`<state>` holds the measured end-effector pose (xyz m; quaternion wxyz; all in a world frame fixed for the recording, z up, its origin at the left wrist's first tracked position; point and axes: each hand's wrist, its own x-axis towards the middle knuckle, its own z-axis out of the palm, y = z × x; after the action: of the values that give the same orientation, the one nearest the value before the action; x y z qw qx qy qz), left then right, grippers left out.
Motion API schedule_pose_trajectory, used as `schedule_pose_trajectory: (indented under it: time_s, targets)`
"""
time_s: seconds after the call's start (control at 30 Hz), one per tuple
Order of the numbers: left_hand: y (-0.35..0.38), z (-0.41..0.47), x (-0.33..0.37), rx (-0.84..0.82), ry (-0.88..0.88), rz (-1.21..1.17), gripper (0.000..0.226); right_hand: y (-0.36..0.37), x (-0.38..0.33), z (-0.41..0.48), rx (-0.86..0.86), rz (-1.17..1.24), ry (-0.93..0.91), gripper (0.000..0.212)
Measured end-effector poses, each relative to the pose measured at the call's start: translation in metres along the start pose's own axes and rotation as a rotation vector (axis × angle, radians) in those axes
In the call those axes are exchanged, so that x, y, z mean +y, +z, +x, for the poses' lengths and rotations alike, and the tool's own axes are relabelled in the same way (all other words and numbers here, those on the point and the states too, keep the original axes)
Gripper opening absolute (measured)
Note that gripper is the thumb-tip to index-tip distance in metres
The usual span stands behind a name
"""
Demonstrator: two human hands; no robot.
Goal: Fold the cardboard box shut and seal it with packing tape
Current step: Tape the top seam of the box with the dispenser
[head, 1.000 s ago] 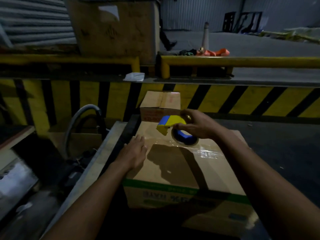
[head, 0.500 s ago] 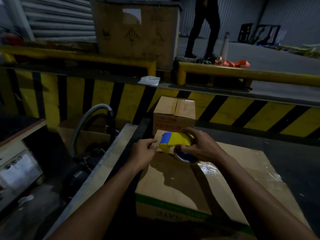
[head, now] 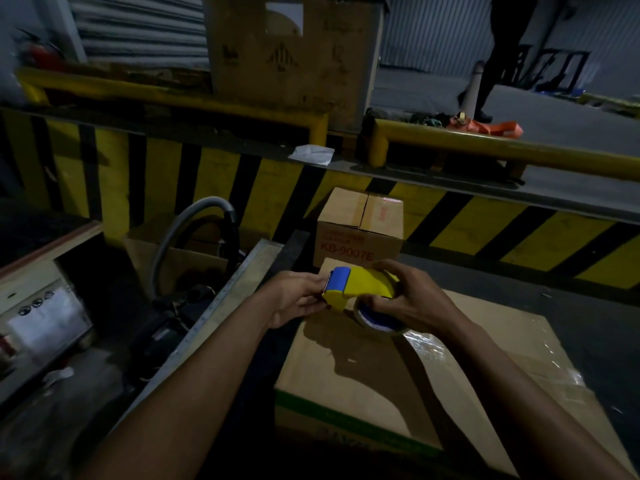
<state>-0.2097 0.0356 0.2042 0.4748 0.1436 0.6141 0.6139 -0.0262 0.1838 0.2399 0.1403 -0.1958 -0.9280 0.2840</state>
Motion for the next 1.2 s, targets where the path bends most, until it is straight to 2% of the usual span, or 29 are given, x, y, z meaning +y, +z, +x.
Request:
schedule_pose_trajectory:
  time_s: [0.13, 0.23, 0.43, 0.57, 0.77, 0.9, 1.07, 1.2]
  targets:
    - [0.0, 0.003, -0.001, 0.001, -0.035, -0.006, 0.018, -0.001, 0.002, 0.0, -0.009, 0.006, -0.009, 0.064]
    - [-0.001, 0.005, 0.002, 0.023, -0.028, 0.015, 0.022, -0.003, 0.001, 0.0, -0.01, 0.017, -0.018, 0.064]
    - [0.002, 0.003, 0.012, 0.139, 0.157, 0.217, 0.017, -0.01, -0.005, 0.004, -0.084, 0.011, -0.022, 0.075]
    - [0.001, 0.005, 0.017, 0.183, 0.22, 0.279, 0.014, -0.021, -0.013, 0.005, -0.116, -0.037, 0.0, 0.08]
    - [-0.001, 0.007, 0.014, 0.257, 0.319, 0.448, 0.016, -0.02, -0.016, 0.007, -0.179, -0.077, 0.013, 0.077]
    - [-0.006, 0.004, 0.01, 0.264, 0.32, 0.453, 0.017, -0.018, -0.016, 0.004, -0.199, -0.093, 0.014, 0.072]
    - [-0.023, 0.002, 0.011, 0.368, 0.305, 0.484, 0.017, -0.023, -0.013, 0.0, -0.212, -0.102, 0.052, 0.069]
    - [-0.026, -0.001, 0.01, 0.357, 0.291, 0.503, 0.014, -0.029, -0.015, 0.003, -0.219, -0.135, 0.021, 0.067]
